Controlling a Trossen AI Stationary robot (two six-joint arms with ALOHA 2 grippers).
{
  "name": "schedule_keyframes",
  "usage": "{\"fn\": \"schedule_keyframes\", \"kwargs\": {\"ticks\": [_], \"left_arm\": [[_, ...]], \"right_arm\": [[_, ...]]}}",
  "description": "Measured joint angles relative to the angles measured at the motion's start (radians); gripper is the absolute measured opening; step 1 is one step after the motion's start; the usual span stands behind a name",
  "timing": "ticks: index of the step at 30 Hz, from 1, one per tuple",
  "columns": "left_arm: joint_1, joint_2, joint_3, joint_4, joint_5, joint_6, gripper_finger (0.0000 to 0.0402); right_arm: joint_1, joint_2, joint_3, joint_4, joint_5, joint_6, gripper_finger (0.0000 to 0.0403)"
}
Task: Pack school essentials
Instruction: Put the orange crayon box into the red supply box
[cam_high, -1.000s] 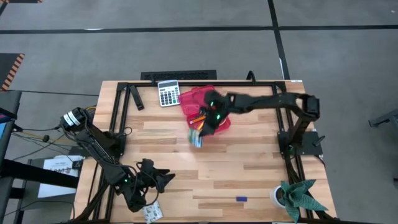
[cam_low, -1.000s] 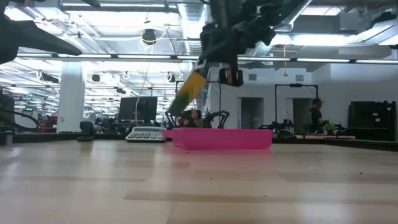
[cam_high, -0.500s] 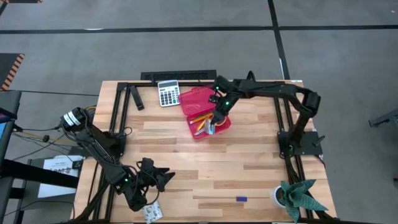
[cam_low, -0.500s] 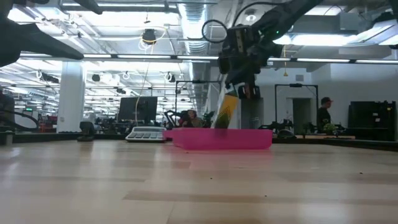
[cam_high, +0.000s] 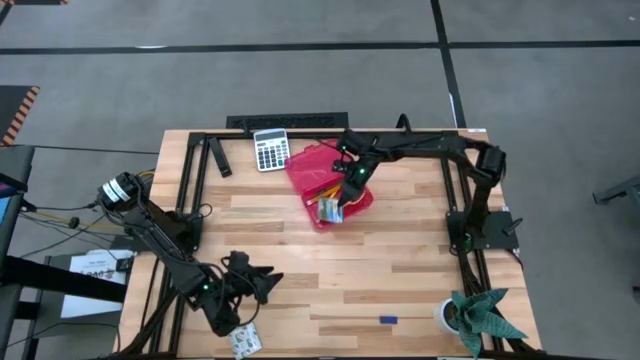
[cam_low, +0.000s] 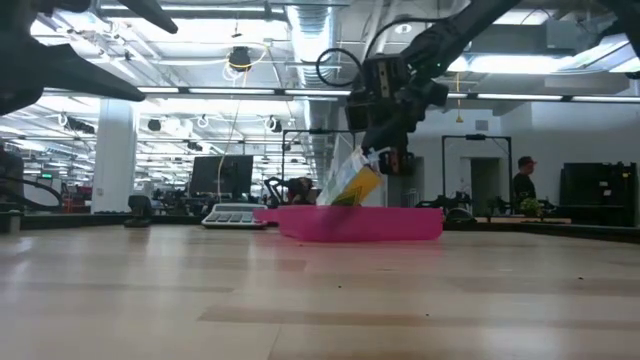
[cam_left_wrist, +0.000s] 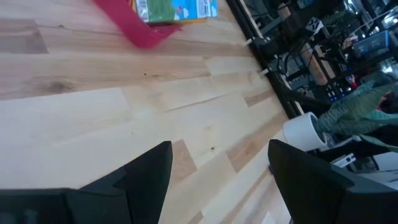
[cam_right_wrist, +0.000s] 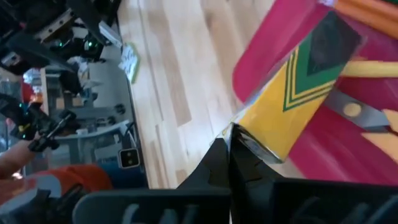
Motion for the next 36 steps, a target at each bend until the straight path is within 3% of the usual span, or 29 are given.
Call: {"fn": "schedule_keyframes", "kwargs": {"ticks": [4, 13, 20, 29, 36], "left_arm": [[0.008, 0.000, 0.000, -0.006, 0.000, 0.005, 0.0260], [0.012, 0.000, 0.000, -0.007, 0.017, 0.011, 0.0260], [0.012, 0.000, 0.000, -0.009, 0.023, 0.011, 0.0260], [0.012, 0.000, 0.000, -0.014, 0.023, 0.011, 0.0260], [0.012, 0.000, 0.000, -0.018, 0.027, 0.006, 0.0260]], "right_arm": [[-0.028, 0.000, 0.000, -0.026, 0.013, -0.009, 0.0000], [-0.051, 0.081, 0.000, -0.152, 0.159, -0.111, 0.0000], [-0.061, 0.097, 0.000, -0.147, 0.234, -0.136, 0.0013], [-0.051, 0.097, 0.043, -0.206, 0.347, -0.260, 0.0081], [0.004, 0.097, 0.131, -0.281, 0.572, -0.411, 0.0166]]}}
